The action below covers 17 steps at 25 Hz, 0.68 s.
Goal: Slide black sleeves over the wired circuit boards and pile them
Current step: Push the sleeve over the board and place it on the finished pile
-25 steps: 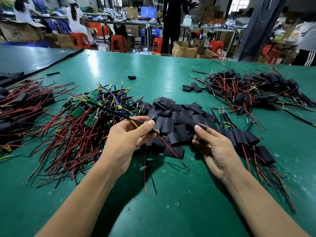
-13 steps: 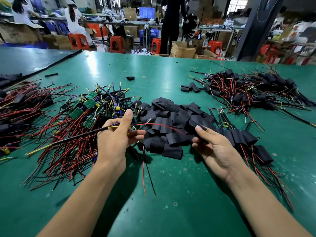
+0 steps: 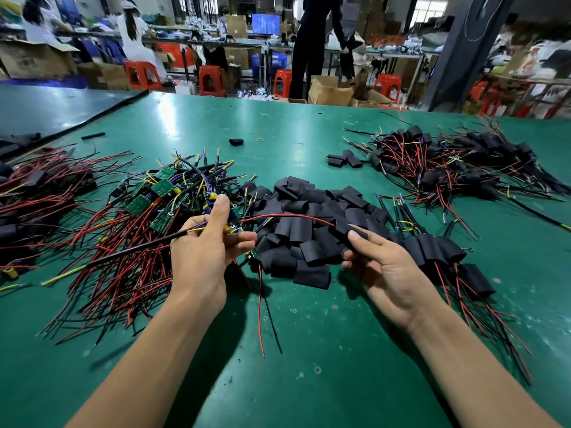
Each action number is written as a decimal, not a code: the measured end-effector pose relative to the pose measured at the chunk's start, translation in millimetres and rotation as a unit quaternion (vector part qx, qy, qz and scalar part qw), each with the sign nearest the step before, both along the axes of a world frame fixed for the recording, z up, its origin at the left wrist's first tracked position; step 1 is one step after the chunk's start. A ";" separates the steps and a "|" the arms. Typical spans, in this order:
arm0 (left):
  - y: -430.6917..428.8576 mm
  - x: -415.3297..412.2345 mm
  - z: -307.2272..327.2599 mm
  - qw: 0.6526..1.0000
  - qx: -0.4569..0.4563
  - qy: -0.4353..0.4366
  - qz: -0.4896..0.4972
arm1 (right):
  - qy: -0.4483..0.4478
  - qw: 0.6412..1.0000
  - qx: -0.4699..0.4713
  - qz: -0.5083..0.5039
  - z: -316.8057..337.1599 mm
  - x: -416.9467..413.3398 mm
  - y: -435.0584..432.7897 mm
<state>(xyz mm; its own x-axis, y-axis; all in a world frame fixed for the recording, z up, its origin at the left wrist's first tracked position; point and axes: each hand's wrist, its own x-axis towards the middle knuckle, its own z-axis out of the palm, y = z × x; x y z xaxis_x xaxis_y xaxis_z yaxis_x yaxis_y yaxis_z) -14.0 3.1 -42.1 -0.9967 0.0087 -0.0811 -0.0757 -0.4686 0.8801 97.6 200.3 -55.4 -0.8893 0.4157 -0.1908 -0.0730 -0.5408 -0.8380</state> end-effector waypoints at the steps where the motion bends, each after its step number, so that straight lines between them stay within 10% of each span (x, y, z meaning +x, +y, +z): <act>1: -0.3 0.4 0.4 1.000 -0.001 0.000 -0.001 | 0.002 1.000 -0.001 -0.004 0.3 0.2 -0.2; 17: 2.4 13.2 4.8 0.992 -0.063 0.001 -0.105 | 0.018 0.999 0.024 0.019 -2.3 0.5 -5.4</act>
<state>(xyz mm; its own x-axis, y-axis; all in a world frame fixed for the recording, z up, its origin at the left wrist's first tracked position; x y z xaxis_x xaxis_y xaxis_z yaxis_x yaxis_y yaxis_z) -0.8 5.4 -37.3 -0.9740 0.2070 -0.0925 -0.1583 -0.3290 0.9310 98.1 194.9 -57.7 -0.9104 0.3896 -0.1392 -0.0842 -0.5039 -0.8597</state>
